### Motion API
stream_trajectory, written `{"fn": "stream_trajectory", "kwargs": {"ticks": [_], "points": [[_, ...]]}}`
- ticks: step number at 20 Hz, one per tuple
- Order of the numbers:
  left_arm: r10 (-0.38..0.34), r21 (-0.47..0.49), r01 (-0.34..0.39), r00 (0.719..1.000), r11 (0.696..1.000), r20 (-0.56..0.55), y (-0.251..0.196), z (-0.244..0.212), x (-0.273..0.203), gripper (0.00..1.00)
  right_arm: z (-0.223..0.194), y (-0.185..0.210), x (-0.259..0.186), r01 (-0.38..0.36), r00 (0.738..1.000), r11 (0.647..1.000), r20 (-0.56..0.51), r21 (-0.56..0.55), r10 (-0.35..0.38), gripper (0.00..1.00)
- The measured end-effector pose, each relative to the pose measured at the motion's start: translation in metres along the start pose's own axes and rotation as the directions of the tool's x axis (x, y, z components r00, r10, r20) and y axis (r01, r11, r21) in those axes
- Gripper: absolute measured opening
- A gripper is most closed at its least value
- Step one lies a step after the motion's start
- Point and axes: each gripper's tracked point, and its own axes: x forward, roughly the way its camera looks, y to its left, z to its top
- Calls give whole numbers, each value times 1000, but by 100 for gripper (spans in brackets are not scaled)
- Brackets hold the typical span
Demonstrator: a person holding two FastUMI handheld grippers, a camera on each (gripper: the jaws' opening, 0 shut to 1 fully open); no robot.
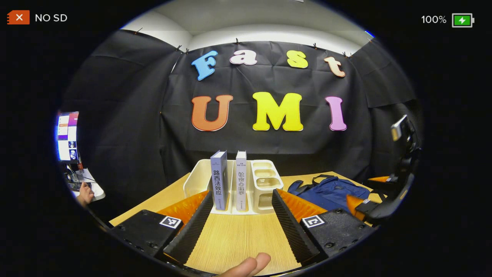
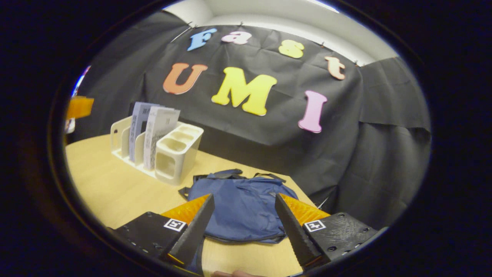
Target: Open the schoolbag, grab two books from the bookshelf and put them into the schoolbag.
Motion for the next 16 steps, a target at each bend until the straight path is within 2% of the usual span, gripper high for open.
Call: {"fn": "stream_trajectory", "kwargs": {"ticks": [2, 7, 11, 12, 14, 16], "points": [[-1, -3, 1, 1000, 1000, -5, 1, -1, 0, 98, -16, 33, 13, -42, 998, 996, -52, -83, 38, 96], [2, -3, -2, 1000, 1000, -20, 3, -6, 3, 98, -37, 76, 52, -51, 990, 962, -144, -269, 12, 96], [9, -2, -9, 1000, 1000, -22, 9, -7, 5, 98, -56, 98, 71, -72, 975, 914, -223, -400, -20, 98], [11, -5, -11, 1000, 1000, -23, 11, -7, 6, 98, -58, 101, 75, -62, 974, 899, -221, -433, -39, 99], [8, -25, -8, 999, 1000, -32, 12, -9, 8, 98, -55, 94, 82, 7, 975, 874, -190, -486, -113, 94], [3, -37, -5, 999, 999, -43, 12, -11, 8, 98, -49, 85, 88, 48, 968, 866, -192, -498, -164, 93]]}}
